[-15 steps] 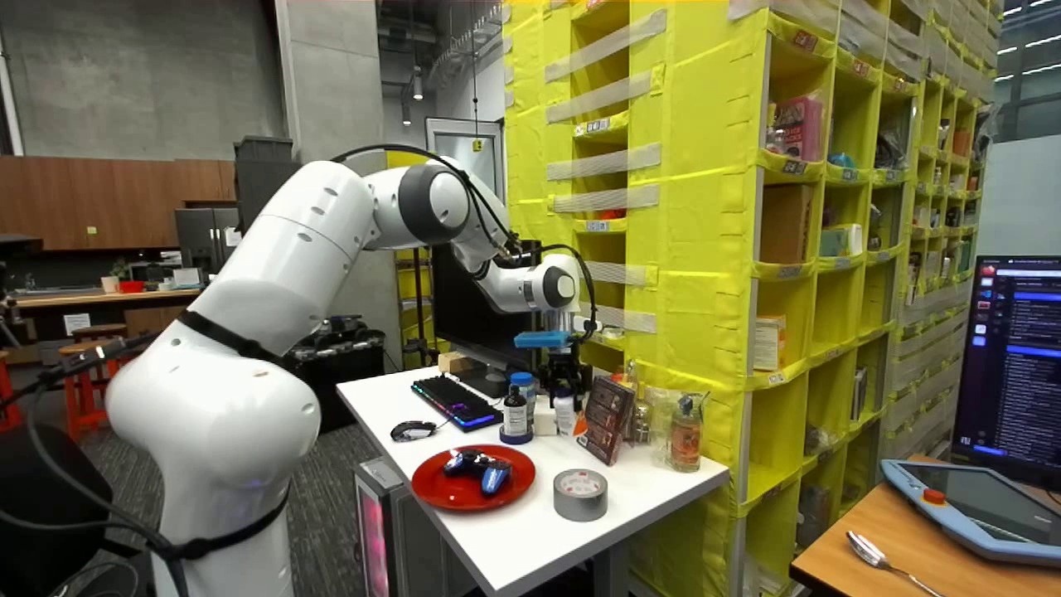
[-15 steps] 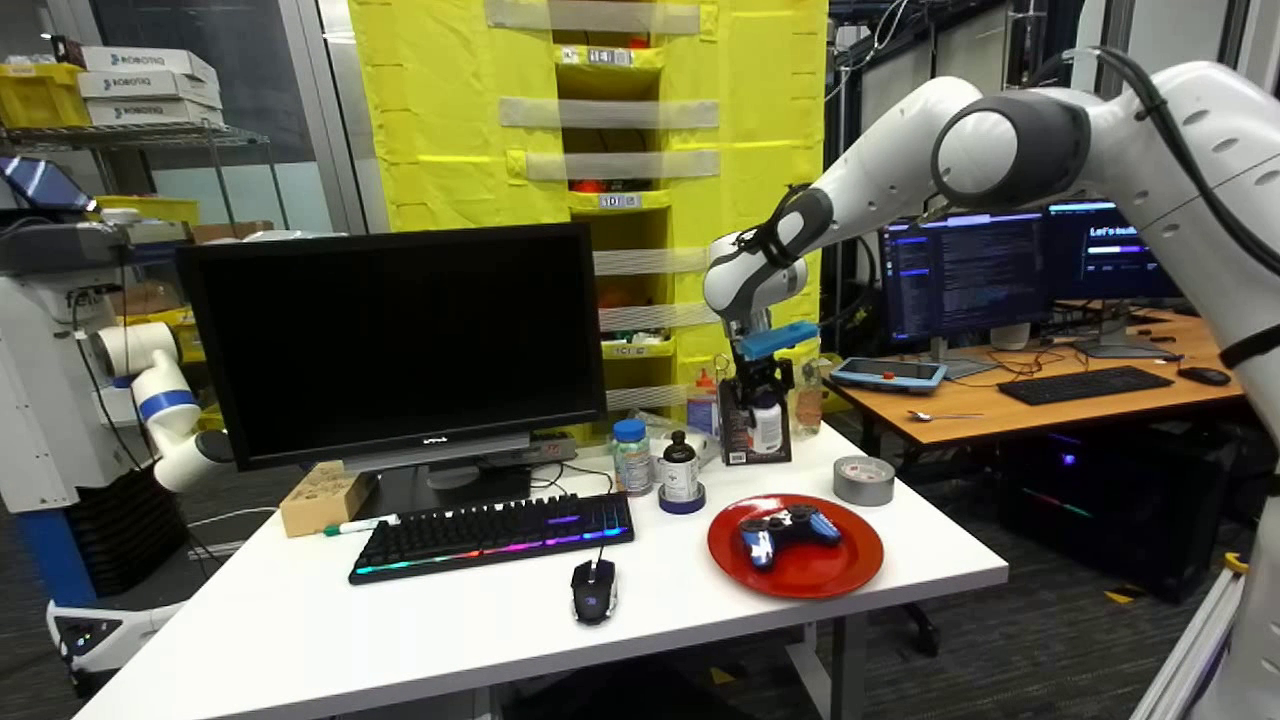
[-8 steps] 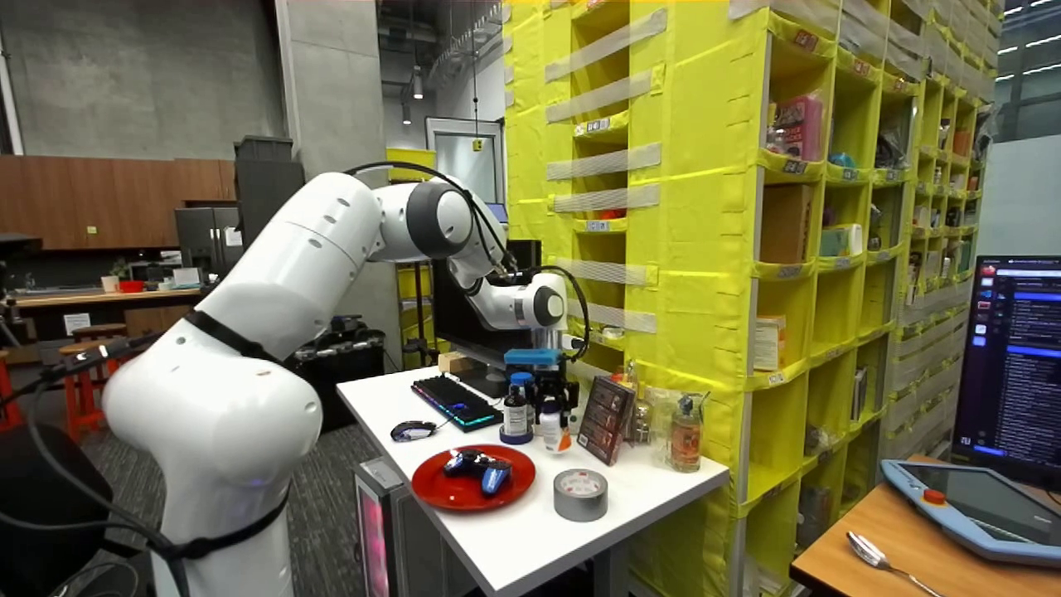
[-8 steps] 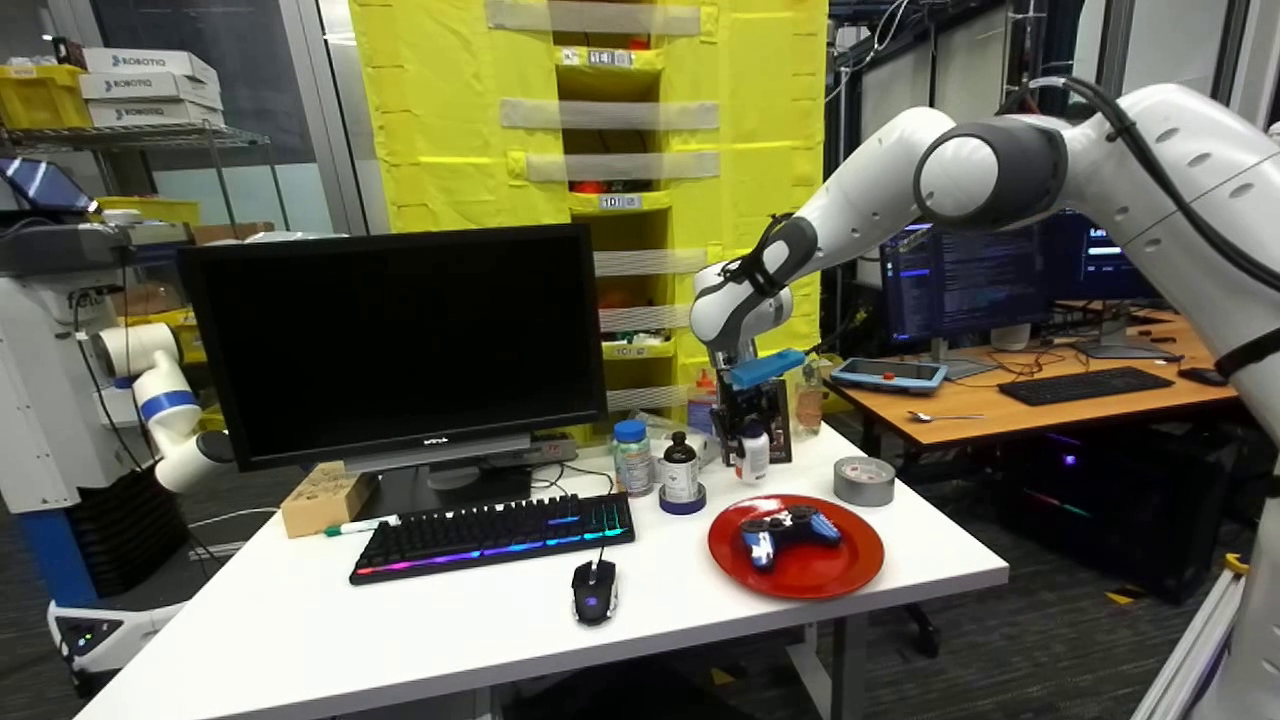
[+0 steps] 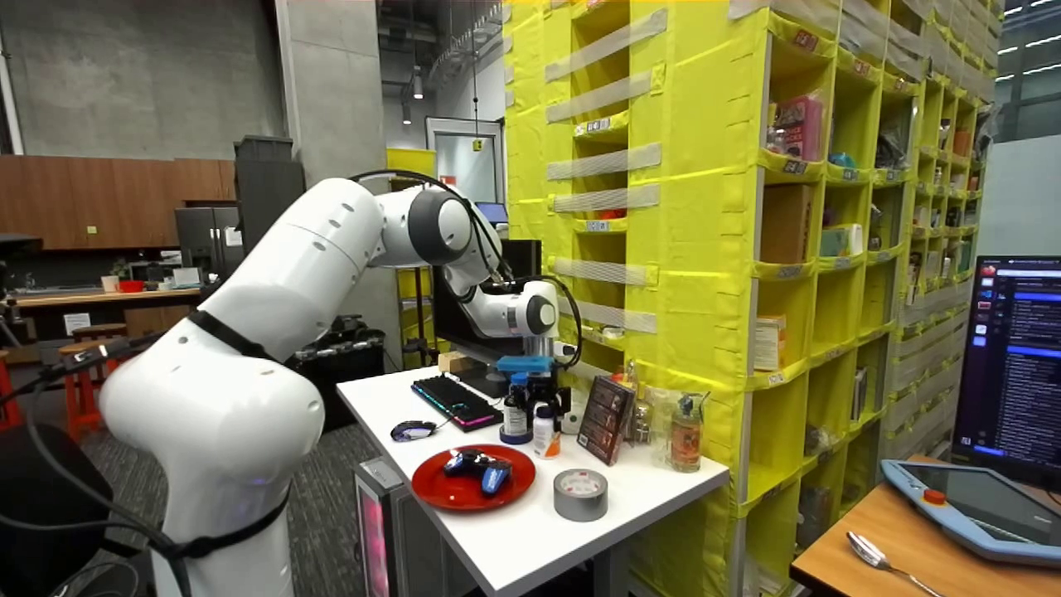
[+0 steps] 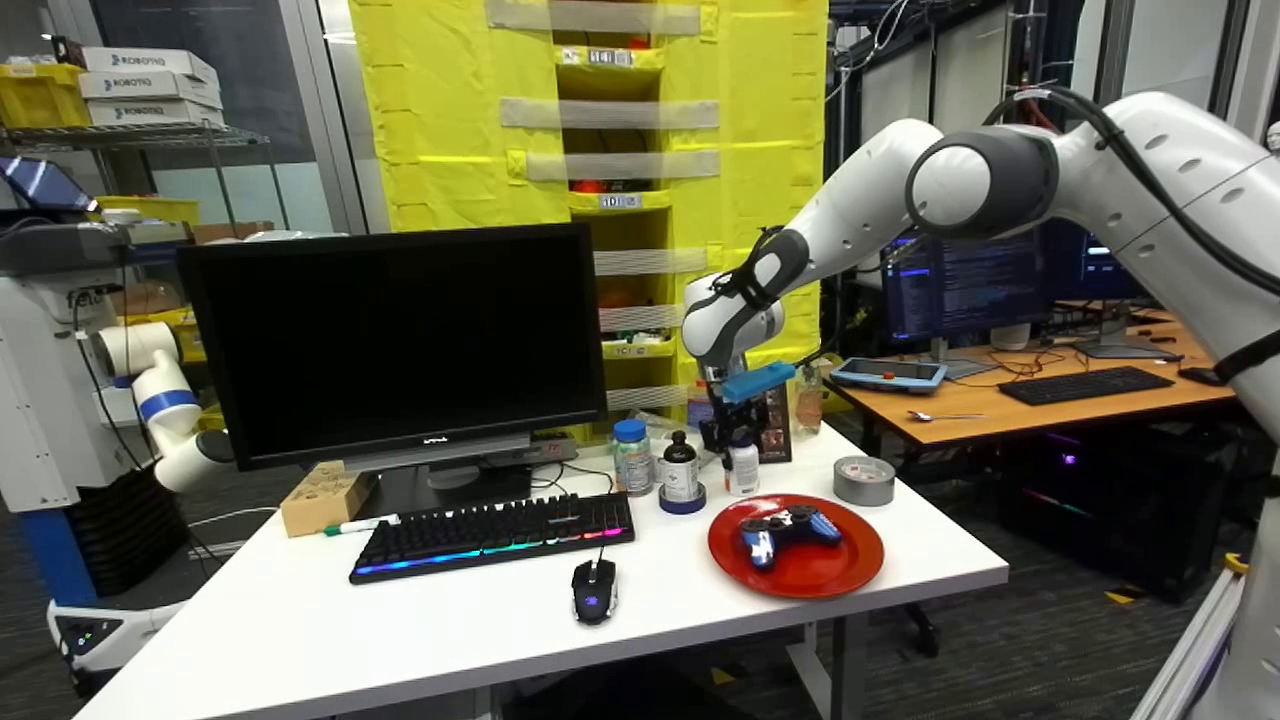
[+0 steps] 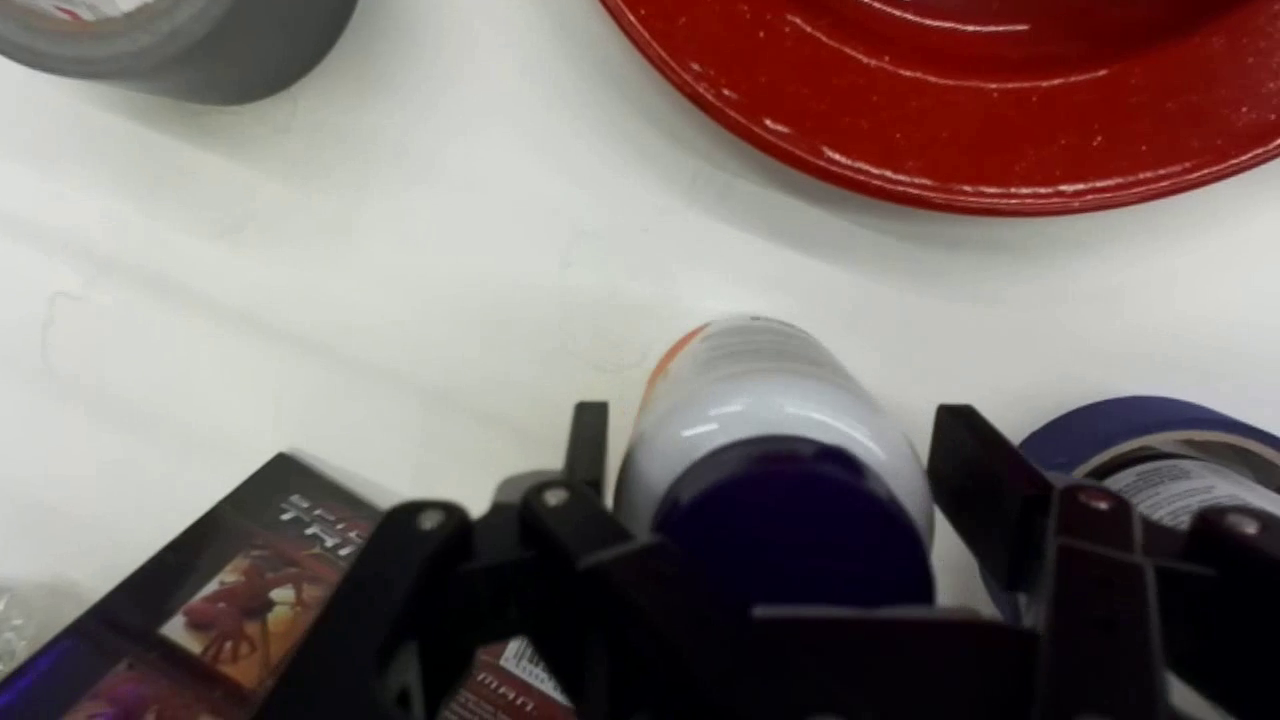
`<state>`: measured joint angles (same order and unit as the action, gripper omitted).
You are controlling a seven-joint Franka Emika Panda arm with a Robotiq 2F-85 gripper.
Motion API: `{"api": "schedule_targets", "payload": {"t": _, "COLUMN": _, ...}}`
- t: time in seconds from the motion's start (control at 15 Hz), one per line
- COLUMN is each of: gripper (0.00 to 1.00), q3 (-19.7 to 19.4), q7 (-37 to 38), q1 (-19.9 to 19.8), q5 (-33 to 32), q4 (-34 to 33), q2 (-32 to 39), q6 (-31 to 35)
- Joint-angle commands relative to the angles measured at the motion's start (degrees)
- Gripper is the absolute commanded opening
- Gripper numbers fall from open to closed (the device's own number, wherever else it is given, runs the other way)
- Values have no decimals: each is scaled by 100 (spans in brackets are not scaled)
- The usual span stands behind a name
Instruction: Remove the bottle from the plate
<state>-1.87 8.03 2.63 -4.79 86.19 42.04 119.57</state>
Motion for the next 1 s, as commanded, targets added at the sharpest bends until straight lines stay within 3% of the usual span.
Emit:
{"api": "schedule_targets", "payload": {"t": 0.0, "gripper": 100, "q3": -25, "q7": 12, "q1": 110, "q5": -70, "q4": 199, "q2": -270, "q6": 23}}
{"api": "schedule_targets", "payload": {"t": 0.47, "gripper": 100, "q3": -132, "q7": 511, "q1": 539, "q5": -634, "q4": 1066, "q2": -1775, "q6": 108}}
{"api": "schedule_targets", "payload": {"t": 0.87, "gripper": 100, "q3": 188, "q7": 892, "q1": 797, "q5": -938, "q4": 1709, "q2": -3388, "q6": -633}}
{"api": "schedule_targets", "payload": {"t": 0.93, "gripper": 100, "q3": 199, "q7": 722, "q1": 632, "q5": -798, "q4": 1172, "q2": -2716, "q6": -489}}
